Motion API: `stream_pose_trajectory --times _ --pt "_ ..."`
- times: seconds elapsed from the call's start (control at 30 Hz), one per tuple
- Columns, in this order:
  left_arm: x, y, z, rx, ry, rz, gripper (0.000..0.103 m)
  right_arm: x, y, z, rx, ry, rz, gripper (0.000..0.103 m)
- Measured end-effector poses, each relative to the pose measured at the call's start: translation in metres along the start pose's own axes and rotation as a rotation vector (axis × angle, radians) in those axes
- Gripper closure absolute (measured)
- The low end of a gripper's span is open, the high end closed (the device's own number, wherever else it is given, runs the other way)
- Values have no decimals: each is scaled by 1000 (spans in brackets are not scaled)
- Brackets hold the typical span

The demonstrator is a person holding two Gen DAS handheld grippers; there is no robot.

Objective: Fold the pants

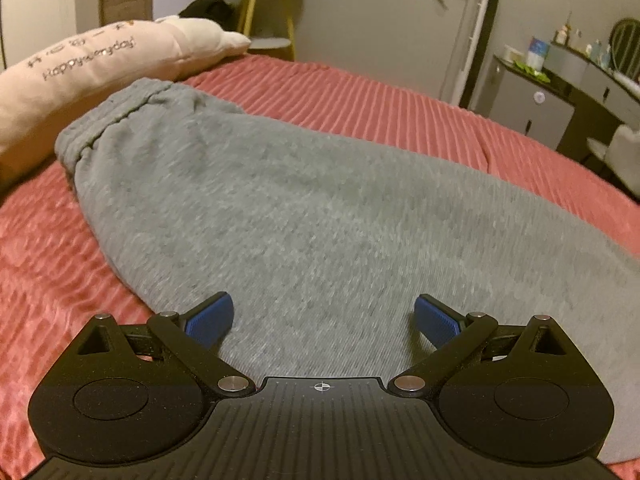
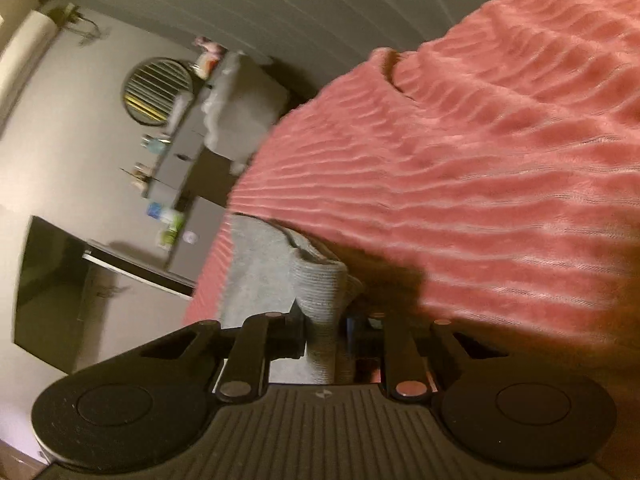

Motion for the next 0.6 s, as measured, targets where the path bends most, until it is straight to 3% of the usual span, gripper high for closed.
stream_pose_trajectory --times 0.1,0.17,0.23,0.33,0.43,0.53,0.6 --pt "0 -1 -1 19 9 -2 2 -4 1 6 -19 45 8 76" --pt "1 -2 -2 22 14 -4 2 -4 0 1 -12 59 15 82" --pt "2 -3 -3 38 22 -6 2 -2 -1 -18 88 97 16 85" --pt "2 -5 -6 75 39 -12 2 -3 7 -77 374 139 3 88" --pt "4 -6 -8 93 56 -12 2 -8 36 -156 669 84 -22 88" --pt "8 -8 -9 105 76 -2 2 -17 107 -234 949 -54 -129 89" --pt "12 -10 -10 107 86 12 2 -22 165 -265 1097 -135 -219 89"
Point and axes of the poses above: each gripper's, at about its wrist camera, not at the fingertips, and x roughly against the way its jaws point, z to its right, y to its underside, the point moved 9 cm from there along -x, roughly the way its jaws point, and after that the axes turned 10 degrees about -y, right-handed, at the moved point
